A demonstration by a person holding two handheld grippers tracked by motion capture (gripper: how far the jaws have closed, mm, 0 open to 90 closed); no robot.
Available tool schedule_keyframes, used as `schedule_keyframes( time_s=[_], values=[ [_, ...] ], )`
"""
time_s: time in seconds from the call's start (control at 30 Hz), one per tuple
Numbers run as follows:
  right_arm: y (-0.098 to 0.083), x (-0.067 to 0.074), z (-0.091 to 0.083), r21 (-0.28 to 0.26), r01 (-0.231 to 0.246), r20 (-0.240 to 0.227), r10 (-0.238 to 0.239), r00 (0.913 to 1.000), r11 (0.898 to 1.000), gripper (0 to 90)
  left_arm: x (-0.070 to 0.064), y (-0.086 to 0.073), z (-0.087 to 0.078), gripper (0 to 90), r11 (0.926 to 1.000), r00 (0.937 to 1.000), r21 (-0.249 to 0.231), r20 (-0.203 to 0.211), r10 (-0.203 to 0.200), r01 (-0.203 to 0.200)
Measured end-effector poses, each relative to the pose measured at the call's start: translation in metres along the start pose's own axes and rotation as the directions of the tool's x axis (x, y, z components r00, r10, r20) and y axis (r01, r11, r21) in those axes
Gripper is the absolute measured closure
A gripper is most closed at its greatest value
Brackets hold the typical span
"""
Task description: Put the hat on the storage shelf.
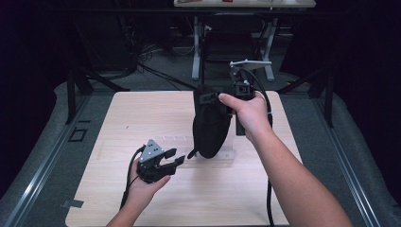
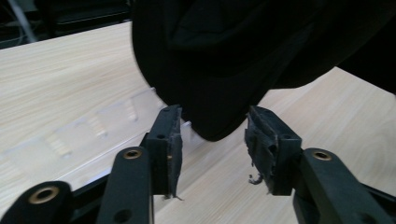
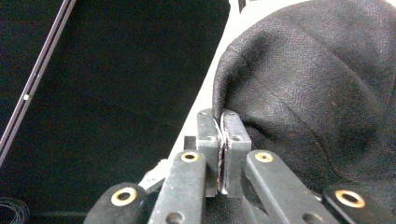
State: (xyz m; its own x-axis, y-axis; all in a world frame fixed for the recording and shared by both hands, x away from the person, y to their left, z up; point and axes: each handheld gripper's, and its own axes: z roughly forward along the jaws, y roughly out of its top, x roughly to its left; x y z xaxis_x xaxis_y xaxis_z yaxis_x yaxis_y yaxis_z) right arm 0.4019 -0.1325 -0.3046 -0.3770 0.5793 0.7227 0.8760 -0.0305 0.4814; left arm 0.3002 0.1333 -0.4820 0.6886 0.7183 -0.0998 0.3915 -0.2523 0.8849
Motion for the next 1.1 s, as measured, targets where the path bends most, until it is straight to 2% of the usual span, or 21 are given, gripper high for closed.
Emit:
schedule_keyframes(
  time_s=[0.2, 0.27, 0.4, 0.57, 0.73, 1.0, 1.1],
  values=[
    [0.000, 0.000, 0.001, 0.000, 0.001, -0.005, -0.001, 1.0000, 1.000, 88.2, -0.014, 0.009, 0.009, 58.6, 0.9956, 0.9960, 0.029, -0.008, 0.089, -0.089],
    [-0.001, 0.000, 0.001, 0.000, 0.000, -0.008, 0.000, 1.0000, 1.000, 88.2, -0.018, 0.011, 0.012, 59.6, 0.9936, 0.9942, 0.037, -0.011, 0.107, -0.106],
    [-0.001, 0.000, 0.001, -0.001, 0.000, -0.007, 0.000, 1.0000, 1.000, 88.2, -0.022, 0.012, 0.018, 63.0, 0.9915, 0.9928, 0.053, -0.005, 0.119, -0.119],
    [-0.001, 0.000, 0.002, 0.003, 0.003, -0.010, -0.003, 0.9999, 1.000, 88.1, -0.025, 0.012, 0.024, 67.7, 0.9877, 0.9901, 0.076, -0.023, 0.138, -0.136],
    [-0.002, 0.001, 0.002, 0.002, 0.001, -0.011, -0.001, 0.9999, 1.000, 88.1, -0.027, 0.012, 0.028, 78.3, 0.9866, 0.9890, 0.089, -0.044, 0.141, -0.137],
    [-0.004, 0.000, 0.004, 0.004, 0.006, -0.022, -0.006, 0.9997, 1.000, 86.8, -0.029, 0.009, 0.028, 82.0, 0.9811, 0.9830, 0.098, -0.061, 0.173, -0.167],
    [-0.005, 0.000, 0.003, 0.010, 0.017, -0.022, -0.017, 0.9996, 1.000, 85.7, -0.030, 0.008, 0.027, 82.8, 0.9763, 0.9782, 0.103, -0.065, 0.197, -0.190]
  ],
)
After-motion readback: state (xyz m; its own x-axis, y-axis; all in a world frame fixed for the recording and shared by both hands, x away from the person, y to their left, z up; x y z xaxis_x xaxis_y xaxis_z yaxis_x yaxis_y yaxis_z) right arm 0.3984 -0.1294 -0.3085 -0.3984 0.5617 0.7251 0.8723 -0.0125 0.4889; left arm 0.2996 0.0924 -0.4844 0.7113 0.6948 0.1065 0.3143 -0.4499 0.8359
